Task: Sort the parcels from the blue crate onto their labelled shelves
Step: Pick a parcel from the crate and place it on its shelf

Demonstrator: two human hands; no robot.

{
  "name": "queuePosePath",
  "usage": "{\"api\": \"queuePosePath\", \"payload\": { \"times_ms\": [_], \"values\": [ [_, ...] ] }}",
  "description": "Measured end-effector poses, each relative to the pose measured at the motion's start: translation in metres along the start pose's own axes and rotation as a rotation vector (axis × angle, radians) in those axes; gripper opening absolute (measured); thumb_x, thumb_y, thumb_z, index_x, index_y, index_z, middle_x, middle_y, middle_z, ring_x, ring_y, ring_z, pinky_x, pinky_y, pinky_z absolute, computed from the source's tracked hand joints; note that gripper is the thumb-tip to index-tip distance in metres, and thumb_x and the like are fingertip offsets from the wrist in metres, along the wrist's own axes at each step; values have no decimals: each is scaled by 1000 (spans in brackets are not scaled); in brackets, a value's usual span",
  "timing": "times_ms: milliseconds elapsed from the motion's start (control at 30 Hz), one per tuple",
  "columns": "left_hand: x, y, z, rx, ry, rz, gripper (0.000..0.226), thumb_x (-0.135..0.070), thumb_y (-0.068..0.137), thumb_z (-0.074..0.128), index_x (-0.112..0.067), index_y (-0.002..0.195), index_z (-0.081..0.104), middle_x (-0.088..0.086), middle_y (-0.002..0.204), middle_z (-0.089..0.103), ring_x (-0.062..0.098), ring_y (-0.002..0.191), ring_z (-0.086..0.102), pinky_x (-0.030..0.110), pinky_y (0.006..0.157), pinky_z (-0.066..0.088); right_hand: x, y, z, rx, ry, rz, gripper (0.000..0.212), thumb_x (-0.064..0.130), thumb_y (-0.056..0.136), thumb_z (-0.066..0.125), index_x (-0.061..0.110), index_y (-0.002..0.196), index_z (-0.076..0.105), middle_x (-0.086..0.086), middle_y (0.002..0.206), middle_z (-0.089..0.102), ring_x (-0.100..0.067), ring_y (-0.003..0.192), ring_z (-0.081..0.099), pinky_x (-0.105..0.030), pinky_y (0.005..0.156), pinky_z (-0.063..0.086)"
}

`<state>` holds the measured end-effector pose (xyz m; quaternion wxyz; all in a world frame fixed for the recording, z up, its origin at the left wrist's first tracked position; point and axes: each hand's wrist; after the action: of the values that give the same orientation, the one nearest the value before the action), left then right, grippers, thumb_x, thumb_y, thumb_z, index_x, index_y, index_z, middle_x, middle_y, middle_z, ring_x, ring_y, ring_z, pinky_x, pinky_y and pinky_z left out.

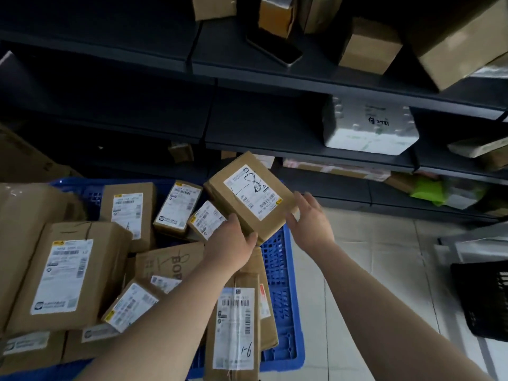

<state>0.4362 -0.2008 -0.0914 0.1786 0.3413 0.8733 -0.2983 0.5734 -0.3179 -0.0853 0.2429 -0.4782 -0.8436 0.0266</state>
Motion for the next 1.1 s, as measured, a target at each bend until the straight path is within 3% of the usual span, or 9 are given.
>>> {"api": "queuePosePath", "payload": {
  "times_ms": [133, 200, 267, 333, 400, 500, 667, 867, 1100],
  "values": [
    [-11, 17, 19, -9, -113, -128, 53, -42, 90, 57, -10, 126, 36, 4, 111, 65, 23, 98, 65, 31, 74, 53, -12, 32, 5, 129, 6, -58, 64, 39, 94, 50, 25, 149, 20, -7, 155, 20, -28, 139, 27, -42, 108, 34],
    [-15, 22, 26, -9, -177, -156, 50, -40, 91, 58, -9, 124, 36, 5, 114, 64, 23, 101, 64, 27, 72, 50, -12, 42, 5, 188, 62, -71, 64, 37, 94, 50, 25, 149, 19, -6, 149, 31, -26, 127, 42, -36, 95, 42],
    [-17, 23, 32, -15, -282, -188, 47, -38, 90, 61, -11, 121, 39, 4, 119, 63, 22, 105, 63, 25, 73, 49, -9, 44, 3, 226, 146, -57, 61, 33, 93, 51, 26, 147, 22, -5, 128, 47, -23, 102, 56, -32, 75, 47],
    [-20, 21, 35, -35, -380, -222, 46, -36, 88, 64, -11, 120, 43, 2, 120, 63, 19, 104, 63, 20, 73, 47, -9, 42, 1, 218, 233, -36, 53, 29, 91, 53, 25, 140, 33, -1, 108, 51, -21, 83, 59, -33, 63, 51],
    [-22, 16, 32, -59, -451, -243, 43, -34, 88, 65, -11, 118, 46, -1, 116, 64, 14, 98, 61, 14, 68, 42, -9, 37, -3, 185, 283, -45, 46, 26, 89, 55, 24, 134, 41, 0, 104, 55, -19, 74, 58, -32, 57, 50],
    [-24, 8, 25, -99, -539, -245, 37, -32, 87, 66, -14, 115, 51, -6, 110, 64, 10, 95, 59, 19, 72, 43, -10, 29, -11, 131, 292, -115, 51, 30, 89, 58, 26, 137, 41, 0, 113, 54, -13, 84, 54, -19, 60, 41],
    [-31, -17, -1, -158, -670, -204, 37, -37, 85, 67, -20, 116, 55, -10, 106, 66, 9, 97, 64, 34, 83, 56, 8, 7, -47, 28, 313, -237, 49, 34, 88, 60, 29, 135, 45, 3, 106, 49, -8, 88, 48, -7, 59, 33],
    [-31, -66, -67, -355, -744, -119, 35, -37, 87, 66, -34, 118, 50, -18, 104, 64, 1, 93, 63, 21, 72, 53, 65, -33, -82, -81, 363, -413, 57, 42, 86, 61, 27, 137, 43, 8, 112, 47, -9, 105, 46, -22, 81, 40],
    [17, -148, -142, -593, -764, -148, 36, -43, 86, 64, -51, 115, 45, -20, 106, 65, 1, 95, 64, 35, 81, 57, 166, -92, -88, -39, 382, -642, 57, 47, 86, 59, 33, 138, 40, 8, 110, 47, -7, 99, 49, -23, 79, 43]
  ]
}}
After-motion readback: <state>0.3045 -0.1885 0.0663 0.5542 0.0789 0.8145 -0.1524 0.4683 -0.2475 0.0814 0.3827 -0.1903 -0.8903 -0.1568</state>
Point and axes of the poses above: each hand's wrist, its own y-axis towards the middle knuckle, its own z-axis out of the palm, x = y × z
